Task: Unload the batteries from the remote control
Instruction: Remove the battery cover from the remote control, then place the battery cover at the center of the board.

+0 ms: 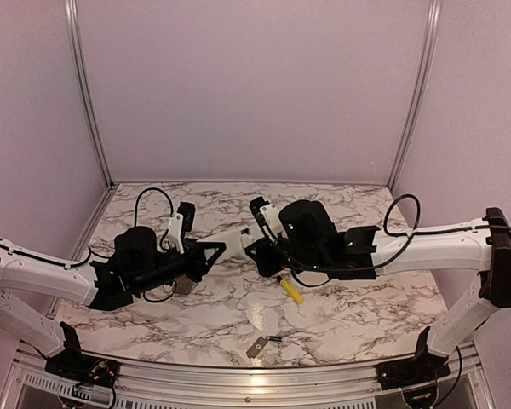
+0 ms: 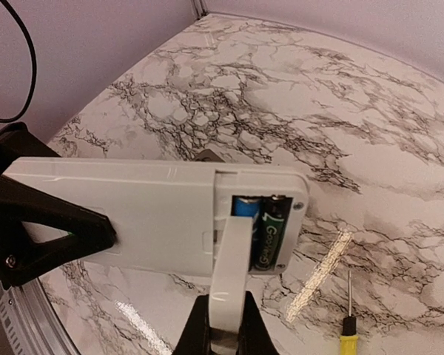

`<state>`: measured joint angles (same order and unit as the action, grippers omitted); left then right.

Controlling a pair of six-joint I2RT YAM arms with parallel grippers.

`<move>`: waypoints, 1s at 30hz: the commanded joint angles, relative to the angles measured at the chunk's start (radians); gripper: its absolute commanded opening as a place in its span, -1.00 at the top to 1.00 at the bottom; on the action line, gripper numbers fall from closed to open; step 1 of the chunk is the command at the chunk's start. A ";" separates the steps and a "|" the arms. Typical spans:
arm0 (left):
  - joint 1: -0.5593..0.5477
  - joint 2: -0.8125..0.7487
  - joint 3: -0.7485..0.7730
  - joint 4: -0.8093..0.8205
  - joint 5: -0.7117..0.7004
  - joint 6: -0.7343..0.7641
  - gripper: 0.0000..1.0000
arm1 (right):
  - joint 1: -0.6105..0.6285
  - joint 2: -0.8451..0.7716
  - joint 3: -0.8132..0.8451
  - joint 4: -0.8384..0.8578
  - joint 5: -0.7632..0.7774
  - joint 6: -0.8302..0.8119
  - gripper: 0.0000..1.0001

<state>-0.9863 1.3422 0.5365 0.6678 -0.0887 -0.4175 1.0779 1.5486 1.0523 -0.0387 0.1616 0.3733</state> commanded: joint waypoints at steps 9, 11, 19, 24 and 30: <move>-0.008 -0.021 0.030 0.033 0.016 0.025 1.00 | 0.001 -0.111 -0.039 -0.102 0.161 0.019 1.00; -0.008 -0.019 0.029 0.034 0.026 0.026 1.00 | 0.001 -0.124 -0.054 -0.139 0.214 0.030 1.00; -0.009 -0.018 0.030 0.041 0.064 0.012 1.00 | -0.011 -0.173 -0.138 -0.303 0.394 0.105 1.00; -0.008 -0.037 0.013 0.040 0.057 0.014 1.00 | -0.032 -0.178 -0.185 -0.398 0.460 0.166 1.00; -0.008 -0.027 0.003 0.058 0.048 0.006 1.00 | -0.056 -0.136 -0.217 -0.455 0.494 0.201 1.00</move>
<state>-0.9905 1.3281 0.5373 0.6727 -0.0422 -0.4046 1.0389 1.3895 0.8433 -0.4179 0.5953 0.5285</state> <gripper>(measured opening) 0.164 0.064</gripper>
